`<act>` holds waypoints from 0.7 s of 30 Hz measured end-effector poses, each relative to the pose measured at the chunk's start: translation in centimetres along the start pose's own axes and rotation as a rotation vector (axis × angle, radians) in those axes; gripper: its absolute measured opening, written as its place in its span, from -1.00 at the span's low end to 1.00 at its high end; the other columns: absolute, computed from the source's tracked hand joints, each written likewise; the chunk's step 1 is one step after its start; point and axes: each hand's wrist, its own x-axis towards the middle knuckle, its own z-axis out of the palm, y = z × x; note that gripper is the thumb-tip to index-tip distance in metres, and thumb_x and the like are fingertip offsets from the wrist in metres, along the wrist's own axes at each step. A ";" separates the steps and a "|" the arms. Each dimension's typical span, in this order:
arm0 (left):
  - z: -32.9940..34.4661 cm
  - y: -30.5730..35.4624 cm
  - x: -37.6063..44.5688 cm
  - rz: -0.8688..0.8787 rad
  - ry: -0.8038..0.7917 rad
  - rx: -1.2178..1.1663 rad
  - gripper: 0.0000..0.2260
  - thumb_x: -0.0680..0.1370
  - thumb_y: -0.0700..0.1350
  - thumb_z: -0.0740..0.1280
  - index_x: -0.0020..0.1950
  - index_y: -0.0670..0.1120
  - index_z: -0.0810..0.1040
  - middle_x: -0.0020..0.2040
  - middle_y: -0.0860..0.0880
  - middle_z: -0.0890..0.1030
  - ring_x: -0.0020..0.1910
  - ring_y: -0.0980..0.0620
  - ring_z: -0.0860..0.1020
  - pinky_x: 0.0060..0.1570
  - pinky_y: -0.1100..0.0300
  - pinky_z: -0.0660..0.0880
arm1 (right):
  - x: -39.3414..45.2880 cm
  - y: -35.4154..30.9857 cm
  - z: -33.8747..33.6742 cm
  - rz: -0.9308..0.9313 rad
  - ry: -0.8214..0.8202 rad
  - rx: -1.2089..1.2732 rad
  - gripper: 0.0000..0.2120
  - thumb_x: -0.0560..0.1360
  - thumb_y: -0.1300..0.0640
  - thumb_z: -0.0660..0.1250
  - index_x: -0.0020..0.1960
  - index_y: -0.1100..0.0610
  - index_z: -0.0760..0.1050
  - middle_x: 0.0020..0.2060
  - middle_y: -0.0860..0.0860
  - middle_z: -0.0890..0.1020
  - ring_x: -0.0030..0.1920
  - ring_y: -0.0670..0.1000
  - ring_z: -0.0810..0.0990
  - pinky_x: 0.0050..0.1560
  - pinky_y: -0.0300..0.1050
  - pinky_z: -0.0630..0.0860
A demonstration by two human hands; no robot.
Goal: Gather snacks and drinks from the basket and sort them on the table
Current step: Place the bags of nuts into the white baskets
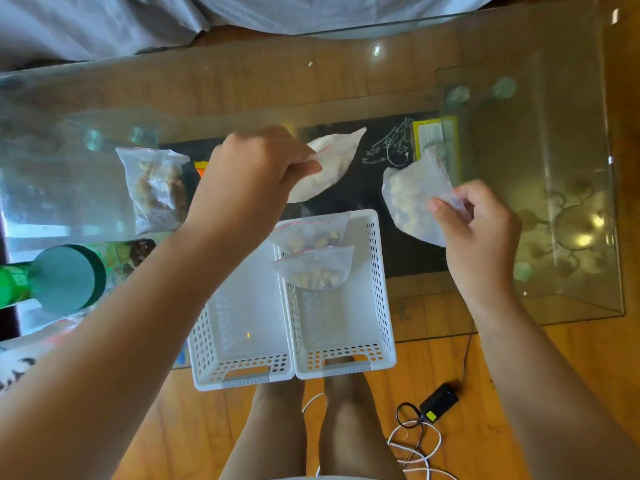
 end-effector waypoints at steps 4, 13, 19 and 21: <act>-2.8 1.8 -4.0 0.009 -0.004 -0.020 -0.78 0.52 -0.08 0.29 -0.09 -0.19 0.66 -0.24 -0.11 0.60 -0.27 -0.16 0.56 -0.28 0.00 0.50 | -3.0 -0.9 -2.3 0.010 -0.036 0.011 -0.88 0.49 0.19 0.32 -0.19 0.11 0.41 -0.39 -0.20 0.37 -0.35 -0.22 0.35 -0.37 -0.52 0.28; -2.1 5.9 -12.1 -0.075 -0.227 -0.113 -0.77 0.47 -0.05 0.27 -0.05 -0.04 0.70 -0.17 -0.03 0.67 -0.18 -0.11 0.64 -0.30 0.01 0.56 | -8.6 -1.3 -4.4 -0.027 -0.306 -0.026 -0.86 0.50 0.13 0.32 -0.16 0.20 0.50 -0.32 -0.05 0.48 -0.30 -0.11 0.45 -0.37 -0.43 0.28; 4.4 4.5 -15.7 -0.154 -0.518 -0.049 -0.78 0.60 0.00 0.17 0.11 0.11 0.58 0.07 0.10 0.56 0.10 0.04 0.52 -0.09 0.19 0.46 | -9.9 -0.6 -2.9 -0.012 -0.535 -0.087 -0.88 0.47 0.15 0.35 -0.22 0.10 0.45 -0.35 -0.17 0.41 -0.33 -0.22 0.46 -0.42 -0.42 0.32; 6.6 4.1 -16.5 -0.153 -0.596 -0.017 -0.78 0.59 -0.06 0.16 0.10 0.07 0.57 0.06 0.06 0.54 0.09 0.03 0.51 -0.12 0.18 0.43 | -10.3 -0.4 -1.8 -0.018 -0.617 -0.140 -0.90 0.48 0.13 0.35 -0.19 0.11 0.49 -0.33 -0.13 0.45 -0.31 -0.17 0.46 -0.39 -0.38 0.29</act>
